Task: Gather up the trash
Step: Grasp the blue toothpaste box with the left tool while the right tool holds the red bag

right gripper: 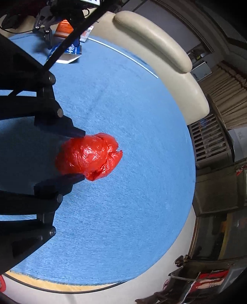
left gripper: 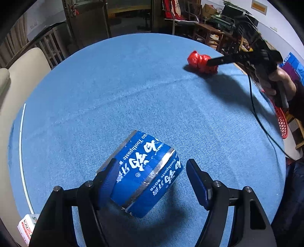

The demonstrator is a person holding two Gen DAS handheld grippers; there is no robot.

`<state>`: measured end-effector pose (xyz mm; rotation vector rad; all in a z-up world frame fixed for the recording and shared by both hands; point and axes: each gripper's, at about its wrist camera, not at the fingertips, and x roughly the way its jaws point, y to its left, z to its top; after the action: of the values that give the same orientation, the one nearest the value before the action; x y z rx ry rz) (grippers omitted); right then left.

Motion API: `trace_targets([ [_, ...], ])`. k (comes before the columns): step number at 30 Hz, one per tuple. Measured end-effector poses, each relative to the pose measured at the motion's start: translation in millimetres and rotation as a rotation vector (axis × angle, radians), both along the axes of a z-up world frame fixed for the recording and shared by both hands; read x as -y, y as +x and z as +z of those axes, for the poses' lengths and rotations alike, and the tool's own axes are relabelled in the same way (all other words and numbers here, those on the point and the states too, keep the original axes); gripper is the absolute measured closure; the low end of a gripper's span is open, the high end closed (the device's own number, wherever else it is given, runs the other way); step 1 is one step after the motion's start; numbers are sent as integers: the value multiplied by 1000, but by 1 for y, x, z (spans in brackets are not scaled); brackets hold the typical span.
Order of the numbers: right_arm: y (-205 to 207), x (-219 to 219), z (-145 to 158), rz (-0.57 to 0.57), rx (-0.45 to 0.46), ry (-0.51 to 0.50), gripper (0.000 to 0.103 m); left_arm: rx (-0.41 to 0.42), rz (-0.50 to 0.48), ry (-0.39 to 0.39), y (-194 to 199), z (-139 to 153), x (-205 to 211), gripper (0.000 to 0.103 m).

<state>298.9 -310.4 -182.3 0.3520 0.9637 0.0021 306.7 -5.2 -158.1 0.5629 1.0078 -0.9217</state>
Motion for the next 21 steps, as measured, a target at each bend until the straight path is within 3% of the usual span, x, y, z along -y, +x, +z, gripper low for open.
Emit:
trace_targets([
  [3,-12,-1,2,9,9,9,63,18,-13,10,1,6,-3,29],
  [6,-22,-2,1,10,13,47,63,-35,-28,44,7,2,-2,29],
  [10,-36,-9,1,17,17,80,63,-18,-63,95,13,-4,4,29],
  [17,-60,-14,3,19,39,142,63,36,-88,81,18,4,14,29],
  [21,-70,-19,3,24,46,157,63,32,-120,129,14,-3,18,29],
])
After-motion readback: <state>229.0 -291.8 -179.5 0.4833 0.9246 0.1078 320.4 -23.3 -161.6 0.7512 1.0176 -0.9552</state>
